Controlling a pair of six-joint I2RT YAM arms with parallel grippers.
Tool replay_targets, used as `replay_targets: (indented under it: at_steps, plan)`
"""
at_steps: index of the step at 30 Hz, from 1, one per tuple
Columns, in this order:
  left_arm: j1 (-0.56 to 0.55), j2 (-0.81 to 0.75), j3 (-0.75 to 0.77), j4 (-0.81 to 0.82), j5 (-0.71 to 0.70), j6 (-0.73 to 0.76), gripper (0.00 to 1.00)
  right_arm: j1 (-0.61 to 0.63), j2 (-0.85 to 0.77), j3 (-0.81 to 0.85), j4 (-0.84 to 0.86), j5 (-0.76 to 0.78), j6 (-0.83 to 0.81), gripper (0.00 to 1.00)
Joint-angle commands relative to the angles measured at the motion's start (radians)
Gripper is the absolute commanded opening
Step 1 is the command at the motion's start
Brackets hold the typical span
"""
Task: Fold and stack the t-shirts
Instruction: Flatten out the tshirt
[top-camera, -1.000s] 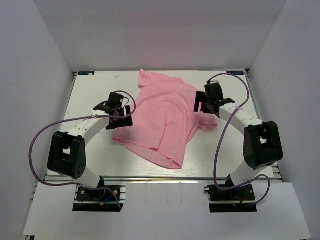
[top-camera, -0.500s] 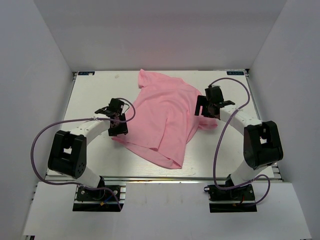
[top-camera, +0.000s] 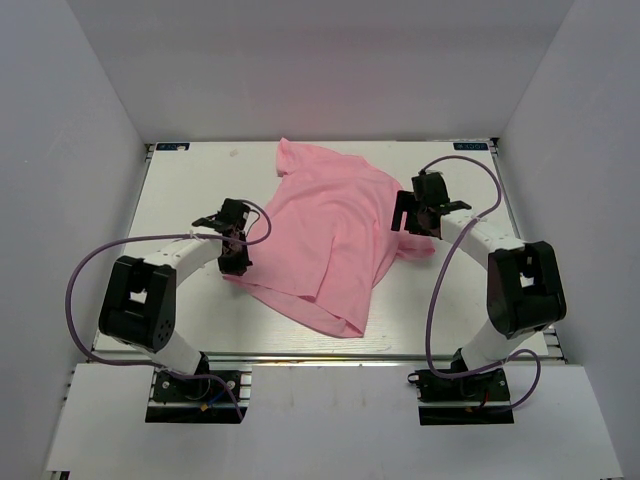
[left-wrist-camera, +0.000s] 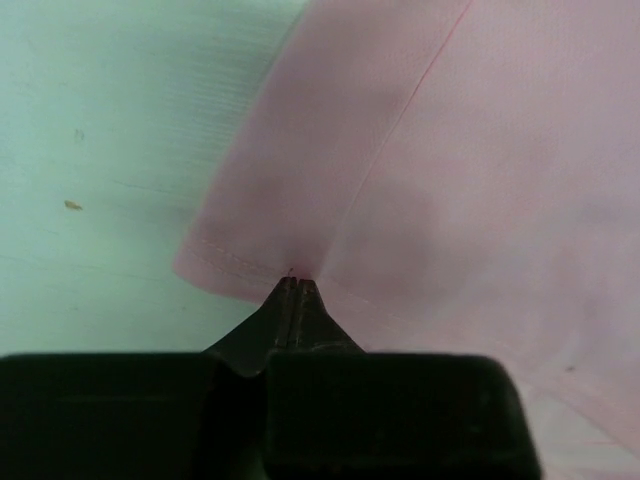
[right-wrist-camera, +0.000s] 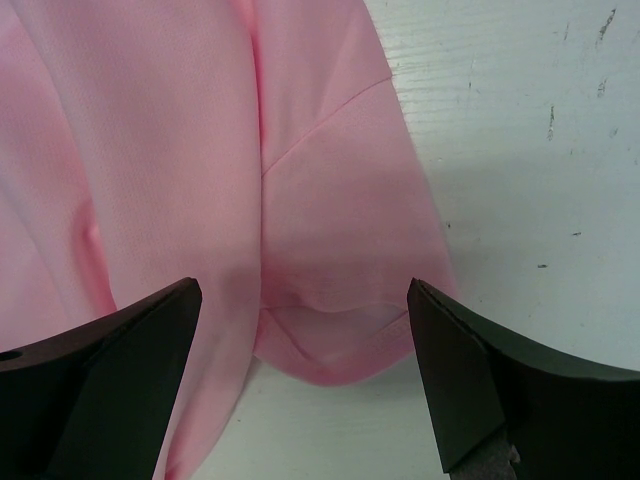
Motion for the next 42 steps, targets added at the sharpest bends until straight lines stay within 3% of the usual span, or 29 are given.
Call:
replay_targets:
  at_steps: [1, 11, 18, 19, 21, 22, 24, 31, 42]
  plan:
    - [0.000, -0.019, -0.012, 0.007, -0.017, 0.001, 0.00, -0.010, 0.015, -0.005, -0.002, 0.017, 0.017, 0.90]
    - [0.020, -0.221, -0.049, 0.089, -0.069, -0.026, 0.00, -0.027, 0.061, -0.005, -0.010, 0.039, 0.064, 0.90]
    - [0.020, -0.222, -0.021, 0.050, -0.115, -0.026, 0.00, -0.043, 0.063, -0.019, -0.010, 0.034, 0.075, 0.90]
    - [0.020, -0.206, -0.021, 0.035, -0.100, -0.014, 0.10, -0.041, 0.069, -0.020, -0.012, 0.025, 0.076, 0.90]
    - [0.020, -0.177, 0.002, 0.022, -0.052, -0.014, 0.59, -0.040, 0.075, -0.019, -0.013, 0.005, 0.078, 0.90]
    - [0.009, -0.162, 0.002, 0.022, -0.052, -0.003, 0.90, -0.044, 0.079, -0.017, -0.012, 0.000, 0.076, 0.90]
    - [0.009, -0.131, 0.011, 0.022, -0.006, 0.006, 0.96, -0.045, 0.086, -0.014, -0.013, -0.014, 0.073, 0.90]
    - [0.009, -0.104, -0.051, 0.077, 0.042, 0.018, 0.95, -0.045, 0.090, -0.017, -0.015, -0.009, 0.075, 0.90]
    - [0.009, -0.042, -0.041, 0.063, -0.006, 0.018, 0.71, -0.047, 0.104, -0.011, -0.015, -0.014, 0.073, 0.90]
